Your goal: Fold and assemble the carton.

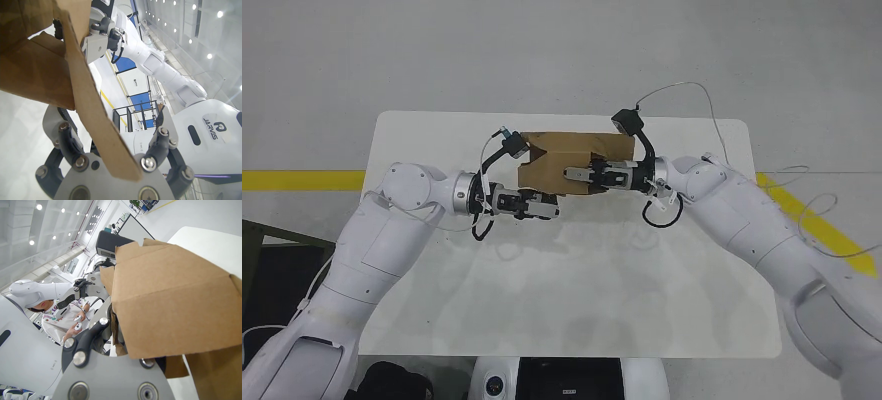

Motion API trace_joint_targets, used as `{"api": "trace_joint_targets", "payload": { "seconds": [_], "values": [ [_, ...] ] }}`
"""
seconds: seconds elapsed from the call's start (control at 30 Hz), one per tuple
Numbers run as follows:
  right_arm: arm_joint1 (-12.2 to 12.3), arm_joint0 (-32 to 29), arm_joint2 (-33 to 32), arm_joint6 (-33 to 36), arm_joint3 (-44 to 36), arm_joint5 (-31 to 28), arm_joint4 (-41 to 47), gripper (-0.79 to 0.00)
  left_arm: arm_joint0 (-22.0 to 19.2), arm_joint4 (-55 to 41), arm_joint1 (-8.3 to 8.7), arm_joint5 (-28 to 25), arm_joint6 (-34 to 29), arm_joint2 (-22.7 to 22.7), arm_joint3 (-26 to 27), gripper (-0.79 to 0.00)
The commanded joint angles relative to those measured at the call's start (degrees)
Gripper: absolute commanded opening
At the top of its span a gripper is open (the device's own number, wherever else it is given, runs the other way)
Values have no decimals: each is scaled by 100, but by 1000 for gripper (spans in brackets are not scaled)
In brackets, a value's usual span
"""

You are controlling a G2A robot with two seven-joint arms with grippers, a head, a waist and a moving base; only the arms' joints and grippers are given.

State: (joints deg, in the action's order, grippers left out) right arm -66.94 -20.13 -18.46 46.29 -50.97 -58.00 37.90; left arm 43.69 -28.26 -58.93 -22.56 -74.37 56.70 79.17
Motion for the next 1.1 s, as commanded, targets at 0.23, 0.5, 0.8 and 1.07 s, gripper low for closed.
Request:
{"api": "trace_joint_targets", "payload": {
  "seconds": [0.23, 0.5, 0.8, 1.07],
  "values": [
    [97, -64, -110, 0, 188, 0, 75, -785, 4, -30, 20, -7, -89, 145, -35, 0],
    [380, -236, -130, 84, -93, 83, 106, -785, -12, 131, 105, -131, 66, 567, -265, 0],
    [825, -348, -163, 91, -776, 90, -49, -785, -41, 1259, 181, -428, 442, 728, -504, 0],
    [1137, -443, -220, 0, -1201, 0, 31, -785, -38, 2201, 181, -554, 838, 566, -584, 0]
  ]
}}
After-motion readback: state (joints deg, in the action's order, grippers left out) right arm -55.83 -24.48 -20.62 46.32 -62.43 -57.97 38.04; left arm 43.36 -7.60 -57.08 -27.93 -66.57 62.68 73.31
